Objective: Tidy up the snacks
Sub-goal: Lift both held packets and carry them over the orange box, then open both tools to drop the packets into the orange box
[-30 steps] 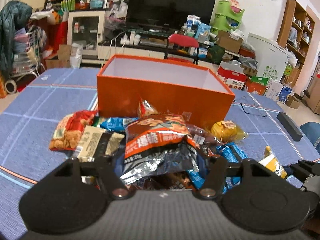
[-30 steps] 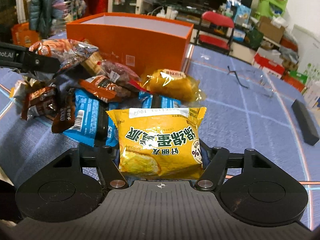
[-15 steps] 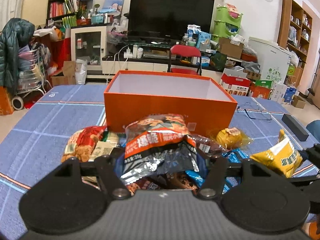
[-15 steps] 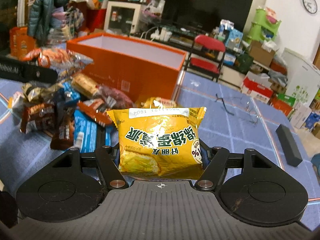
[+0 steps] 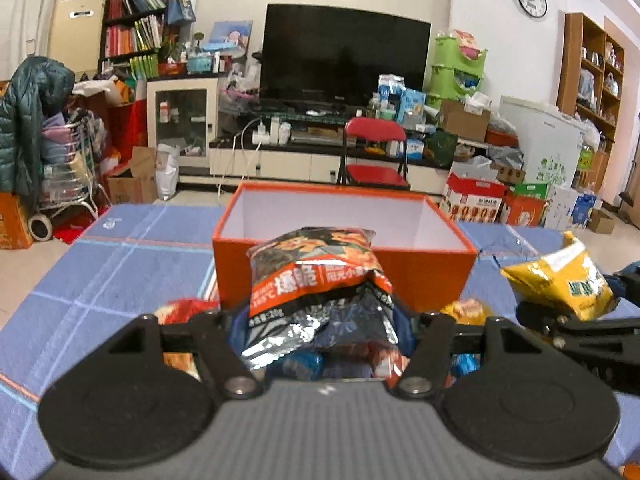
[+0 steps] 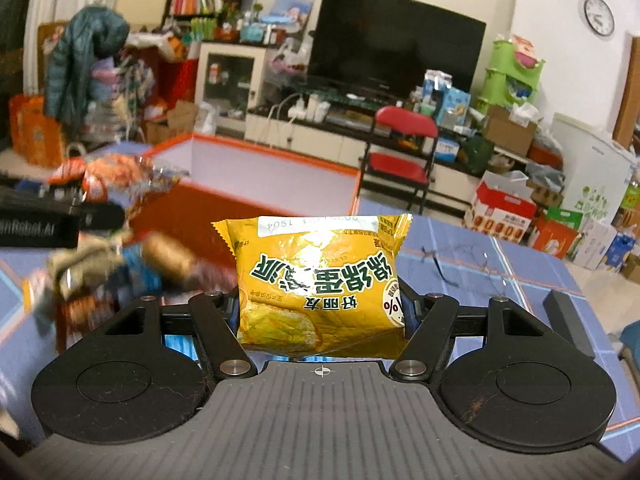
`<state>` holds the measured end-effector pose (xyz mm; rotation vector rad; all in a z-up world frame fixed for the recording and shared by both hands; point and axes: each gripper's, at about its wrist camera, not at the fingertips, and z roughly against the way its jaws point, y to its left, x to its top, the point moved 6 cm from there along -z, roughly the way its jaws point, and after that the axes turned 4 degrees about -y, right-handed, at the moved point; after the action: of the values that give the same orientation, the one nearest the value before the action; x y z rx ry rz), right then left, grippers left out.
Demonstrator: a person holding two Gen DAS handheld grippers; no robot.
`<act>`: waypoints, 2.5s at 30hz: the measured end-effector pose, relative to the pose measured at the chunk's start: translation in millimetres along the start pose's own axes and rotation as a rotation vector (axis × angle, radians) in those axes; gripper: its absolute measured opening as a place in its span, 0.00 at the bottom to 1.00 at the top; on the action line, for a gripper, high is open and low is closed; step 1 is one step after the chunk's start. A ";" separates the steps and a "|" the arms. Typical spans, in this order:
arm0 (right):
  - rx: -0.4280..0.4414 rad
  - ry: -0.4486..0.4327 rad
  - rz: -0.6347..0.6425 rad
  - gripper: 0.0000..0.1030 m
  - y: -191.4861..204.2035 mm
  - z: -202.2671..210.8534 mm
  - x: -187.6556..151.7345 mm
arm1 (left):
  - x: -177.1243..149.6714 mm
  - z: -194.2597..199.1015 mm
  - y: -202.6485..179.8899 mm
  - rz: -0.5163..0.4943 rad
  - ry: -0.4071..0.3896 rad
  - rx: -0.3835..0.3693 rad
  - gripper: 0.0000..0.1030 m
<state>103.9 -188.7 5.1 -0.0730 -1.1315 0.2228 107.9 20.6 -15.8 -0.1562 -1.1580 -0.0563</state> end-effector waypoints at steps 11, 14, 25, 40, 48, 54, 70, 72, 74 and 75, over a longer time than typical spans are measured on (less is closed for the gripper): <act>0.005 -0.031 -0.102 0.55 -4.0 -82.9 77.4 | 56.2 -79.5 27.3 0.022 0.017 0.011 0.62; 0.011 -0.007 -0.121 0.55 -1.4 -118.4 83.1 | 59.9 -105.0 36.6 0.037 0.036 0.036 0.62; 0.002 0.034 -0.159 0.55 0.2 -191.5 76.3 | 66.5 -157.8 35.6 -0.002 0.055 0.095 0.62; 0.013 0.068 -0.189 0.55 -3.7 -218.2 67.1 | 52.2 -181.3 33.2 -0.022 0.111 0.133 0.62; 0.009 0.073 -0.166 0.61 0.0 -221.5 63.9 | 47.8 -186.3 33.7 -0.035 0.116 0.143 0.68; 0.002 0.012 -0.171 0.69 -3.6 -205.7 76.0 | 60.8 -173.1 36.9 -0.033 0.061 0.157 0.76; -0.106 -0.182 -0.155 0.84 -60.0 -47.4 84.6 | 65.4 -25.1 77.4 -0.001 -0.075 0.196 0.96; -0.076 -0.155 -0.164 0.84 -61.3 -30.2 56.8 | 44.7 -5.6 87.9 0.026 -0.064 0.203 0.98; -0.059 -0.106 -0.168 0.84 -60.4 -18.0 25.2 | 19.8 12.1 99.5 0.051 -0.049 0.216 0.98; -0.054 -0.087 -0.161 0.84 -57.9 -13.7 10.0 | 9.2 18.1 104.6 0.053 -0.040 0.224 0.98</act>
<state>128.4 -242.3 18.1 -0.0196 -1.2237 0.0521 108.2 127.0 -10.1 0.0105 -1.1913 0.1236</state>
